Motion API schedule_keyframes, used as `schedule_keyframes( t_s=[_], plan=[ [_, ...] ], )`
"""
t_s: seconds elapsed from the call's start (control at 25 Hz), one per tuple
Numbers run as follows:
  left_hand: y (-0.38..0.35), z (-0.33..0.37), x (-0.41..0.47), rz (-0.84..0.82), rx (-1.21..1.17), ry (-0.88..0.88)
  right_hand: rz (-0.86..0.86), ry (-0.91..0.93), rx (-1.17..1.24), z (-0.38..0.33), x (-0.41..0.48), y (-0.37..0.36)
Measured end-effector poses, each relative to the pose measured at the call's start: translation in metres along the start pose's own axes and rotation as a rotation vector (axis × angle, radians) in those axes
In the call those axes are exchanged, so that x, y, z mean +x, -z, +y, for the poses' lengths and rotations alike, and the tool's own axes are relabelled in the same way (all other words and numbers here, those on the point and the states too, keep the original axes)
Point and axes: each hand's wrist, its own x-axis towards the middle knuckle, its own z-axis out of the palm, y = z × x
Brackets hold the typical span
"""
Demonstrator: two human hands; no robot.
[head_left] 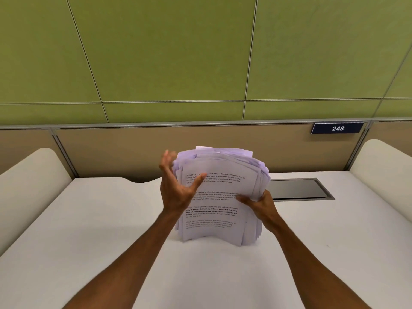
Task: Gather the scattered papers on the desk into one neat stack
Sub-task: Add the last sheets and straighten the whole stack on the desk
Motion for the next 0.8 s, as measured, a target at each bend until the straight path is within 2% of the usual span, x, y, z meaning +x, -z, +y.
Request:
schedule_keyframes(
  t_s=[0.08, 0.12, 0.16, 0.2, 0.28, 0.32, 0.48, 0.6, 0.64, 0.72, 0.8],
  plan=[
    [-0.002, 0.019, 0.023, 0.093, 0.311, -0.536, -0.004, -0.009, -0.002, 0.002, 0.002, 0.0],
    [-0.005, 0.031, 0.034, 0.061, 0.438, -0.695, 0.002, -0.018, -0.005, 0.002, 0.002, 0.001],
    [-0.009, 0.041, 0.041, -0.006, 0.56, -0.762, 0.009, -0.029, -0.011, 0.002, 0.002, 0.001],
    [-0.011, 0.046, 0.047, -0.097, 0.679, -0.756, 0.015, -0.043, -0.019, 0.003, 0.002, 0.002],
    [-0.011, 0.045, 0.047, -0.295, 0.876, -0.613, 0.002, -0.053, -0.031, 0.001, 0.002, 0.005],
    [-0.009, 0.041, 0.044, -0.342, 0.93, -0.523, -0.02, -0.05, -0.033, 0.0, 0.002, 0.006],
    [-0.008, 0.041, 0.035, -0.302, 0.88, -0.314, -0.096, -0.029, -0.045, -0.002, -0.002, 0.005],
    [-0.007, 0.04, 0.045, -0.235, 0.768, -0.25, -0.117, -0.057, -0.035, 0.001, -0.002, 0.003],
    [-0.002, 0.034, 0.049, -0.19, 0.659, -0.225, -0.115, -0.07, -0.033, 0.002, -0.002, 0.002],
    [0.011, 0.01, 0.05, -0.168, 0.219, -0.09, -0.089, -0.094, -0.017, 0.005, -0.001, 0.003],
    [0.021, -0.019, 0.037, -0.329, -0.238, 0.18, -0.065, -0.116, -0.004, 0.007, -0.002, 0.004]
  ],
)
